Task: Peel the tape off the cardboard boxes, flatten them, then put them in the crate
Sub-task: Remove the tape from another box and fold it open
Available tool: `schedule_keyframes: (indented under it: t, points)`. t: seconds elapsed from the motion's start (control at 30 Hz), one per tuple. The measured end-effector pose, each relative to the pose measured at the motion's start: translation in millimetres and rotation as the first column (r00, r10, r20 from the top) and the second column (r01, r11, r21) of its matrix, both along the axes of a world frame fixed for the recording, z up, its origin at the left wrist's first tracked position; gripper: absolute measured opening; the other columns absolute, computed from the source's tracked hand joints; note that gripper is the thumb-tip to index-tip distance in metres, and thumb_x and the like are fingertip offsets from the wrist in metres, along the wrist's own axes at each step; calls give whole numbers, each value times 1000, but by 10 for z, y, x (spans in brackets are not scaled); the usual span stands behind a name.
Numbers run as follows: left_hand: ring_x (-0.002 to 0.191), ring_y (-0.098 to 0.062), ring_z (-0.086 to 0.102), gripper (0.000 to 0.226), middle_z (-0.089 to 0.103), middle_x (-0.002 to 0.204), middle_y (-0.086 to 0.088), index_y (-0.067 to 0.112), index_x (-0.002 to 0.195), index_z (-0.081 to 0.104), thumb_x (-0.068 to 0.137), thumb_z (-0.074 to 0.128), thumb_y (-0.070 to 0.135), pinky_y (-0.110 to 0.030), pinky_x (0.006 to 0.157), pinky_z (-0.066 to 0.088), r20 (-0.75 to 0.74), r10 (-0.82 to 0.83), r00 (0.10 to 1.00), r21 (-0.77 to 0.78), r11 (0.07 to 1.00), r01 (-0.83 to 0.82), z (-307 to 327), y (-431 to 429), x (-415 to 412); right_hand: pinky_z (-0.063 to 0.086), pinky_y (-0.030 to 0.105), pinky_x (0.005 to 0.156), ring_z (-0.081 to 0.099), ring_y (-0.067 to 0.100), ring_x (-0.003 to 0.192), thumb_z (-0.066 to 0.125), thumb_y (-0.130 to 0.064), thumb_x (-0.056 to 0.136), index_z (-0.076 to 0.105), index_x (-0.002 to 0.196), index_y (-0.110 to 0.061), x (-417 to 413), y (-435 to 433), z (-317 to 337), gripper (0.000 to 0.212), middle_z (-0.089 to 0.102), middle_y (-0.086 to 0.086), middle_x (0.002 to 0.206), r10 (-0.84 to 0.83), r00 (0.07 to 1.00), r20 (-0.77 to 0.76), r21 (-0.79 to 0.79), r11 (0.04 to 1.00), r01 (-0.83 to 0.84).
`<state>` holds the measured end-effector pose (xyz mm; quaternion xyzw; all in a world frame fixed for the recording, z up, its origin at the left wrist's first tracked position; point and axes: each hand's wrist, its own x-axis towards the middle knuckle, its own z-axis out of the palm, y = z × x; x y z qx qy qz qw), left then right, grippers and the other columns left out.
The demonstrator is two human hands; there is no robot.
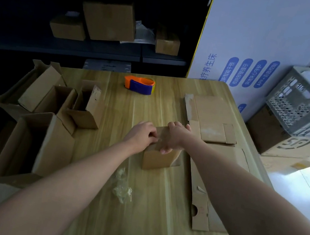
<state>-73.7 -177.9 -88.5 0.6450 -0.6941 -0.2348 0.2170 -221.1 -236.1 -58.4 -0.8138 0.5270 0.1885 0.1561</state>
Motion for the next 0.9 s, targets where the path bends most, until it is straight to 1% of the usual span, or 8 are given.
schedule_keyframes:
  t: [0.13,0.27,0.37,0.53,0.7,0.73,0.83,0.9]
  points:
    - [91,-14,49,7,55,87,5,15,80,64,87,63,17,-24,72,35,160,-16,987,-84,996,30,28,8,-97,6,48,116,21,23,140,79,-57,60,23,143,-9,-15,9,-29,112,31,8,145,-12,1000,13,-6,1000,12]
    - [101,-19,48,8,53,103,-2,13,94,58,86,59,9,-29,82,41,353,-44,935,-102,991,86,23,12,-188,5,50,116,19,24,141,79,-55,60,22,144,-9,-15,6,-32,111,30,9,147,-22,1000,12,-1,1000,22]
    - [108,-21,46,14,52,110,-6,9,103,55,89,55,12,-27,90,36,376,-94,922,-68,989,129,-8,-31,-158,3,51,115,18,23,141,79,-55,60,22,144,-10,1,3,-50,111,30,7,147,-32,999,-5,-3,999,32]
    - [106,-24,46,6,52,106,-8,12,93,50,89,54,8,-25,89,33,284,-151,947,1,988,157,-62,-66,-77,2,54,114,15,22,142,76,-62,59,20,146,-10,25,8,-74,115,30,6,147,-28,998,-47,-6,1000,27]
    - [90,-14,44,31,41,87,8,24,71,38,88,53,3,-23,77,35,106,-41,993,28,999,39,-90,-60,-53,5,53,115,19,24,141,79,-57,59,21,145,-11,-13,16,-43,113,31,7,147,-37,999,21,-5,999,37]
    - [85,-13,45,32,43,86,9,27,70,39,89,53,7,-23,74,37,45,5,999,43,999,-7,-81,-59,-56,6,53,115,20,25,140,80,-56,59,22,145,-12,-15,14,-29,112,32,7,146,-38,999,27,0,999,38]
    - [78,-6,51,14,50,91,9,26,80,50,90,59,31,-19,63,38,-123,78,989,113,992,-64,3,-75,-56,9,52,116,25,25,138,80,-53,60,26,143,-12,-8,7,4,107,36,6,143,-31,998,48,4,1000,31]
    - [78,-8,52,17,49,88,11,26,79,53,84,66,36,-21,62,38,-55,49,997,126,991,-42,42,-100,-84,10,51,115,27,25,137,81,-52,60,26,143,-12,-5,2,20,107,37,7,142,-28,998,50,14,1000,28]
